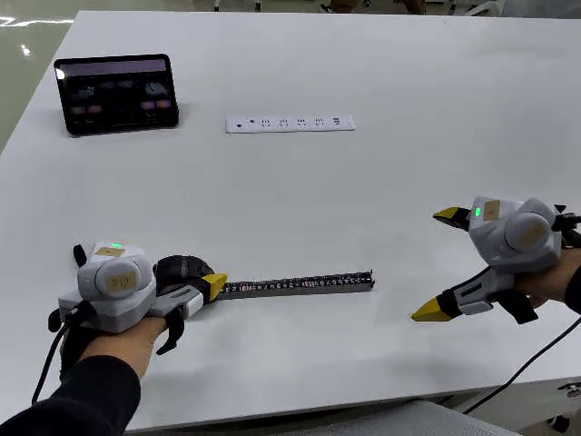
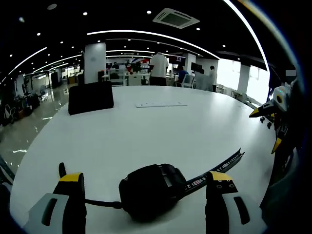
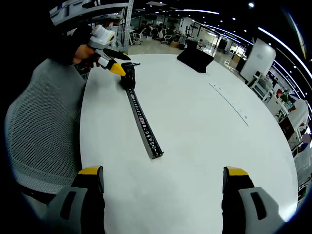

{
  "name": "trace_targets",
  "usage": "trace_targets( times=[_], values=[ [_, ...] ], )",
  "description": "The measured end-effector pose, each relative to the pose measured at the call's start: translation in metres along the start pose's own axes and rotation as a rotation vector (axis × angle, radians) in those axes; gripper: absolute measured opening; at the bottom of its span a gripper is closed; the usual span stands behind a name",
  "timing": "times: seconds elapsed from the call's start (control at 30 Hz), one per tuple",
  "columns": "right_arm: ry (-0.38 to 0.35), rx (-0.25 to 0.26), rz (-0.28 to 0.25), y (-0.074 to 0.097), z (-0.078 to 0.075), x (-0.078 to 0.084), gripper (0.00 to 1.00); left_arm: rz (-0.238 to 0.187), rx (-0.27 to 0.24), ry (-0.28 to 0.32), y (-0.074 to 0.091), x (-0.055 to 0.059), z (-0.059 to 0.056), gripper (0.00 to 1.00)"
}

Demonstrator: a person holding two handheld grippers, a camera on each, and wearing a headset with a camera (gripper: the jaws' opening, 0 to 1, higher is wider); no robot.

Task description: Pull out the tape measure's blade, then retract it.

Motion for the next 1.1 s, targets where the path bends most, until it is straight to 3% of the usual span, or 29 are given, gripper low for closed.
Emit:
trace_targets(
  times=[0.2, 0.3, 0.47, 0.63, 0.83, 1.1],
  values=[
    [0.036, -0.063, 0.033, -0.021, -0.010, -0.013, 0.91, -0.007, -0.005, 0.039, -0.007, 0.003, -0.001, 0.96],
    [0.055, -0.096, 0.059, -0.032, -0.013, -0.018, 0.91, -0.041, -0.020, 0.035, -0.008, 0.001, 0.001, 0.91],
    [0.074, -0.143, 0.093, -0.050, -0.021, -0.023, 0.87, -0.005, -0.023, 0.050, -0.015, 0.009, 0.002, 0.93],
    [0.077, -0.194, 0.141, -0.067, -0.026, -0.018, 0.66, -0.025, -0.016, 0.039, -0.015, 0.007, 0.002, 0.90],
    [0.083, -0.249, 0.190, -0.082, -0.024, -0.006, 0.53, -0.047, 0.007, 0.015, -0.016, 0.008, -0.001, 0.84],
    [0.104, -0.269, 0.209, -0.087, -0.023, -0.001, 0.34, -0.025, 0.016, 0.004, -0.017, 0.014, -0.005, 0.82]
  ],
)
Point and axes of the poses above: the centre of the closed fingertips' face, and the gripper's own axes: y roughly backward along the fingers, z roughly to its left, x roughly out of its underside, the point moved 8 cm from there along y, roughly backward along the fingers, and after that the axes turned 13 degrees about -x, right-handed, at the moved point
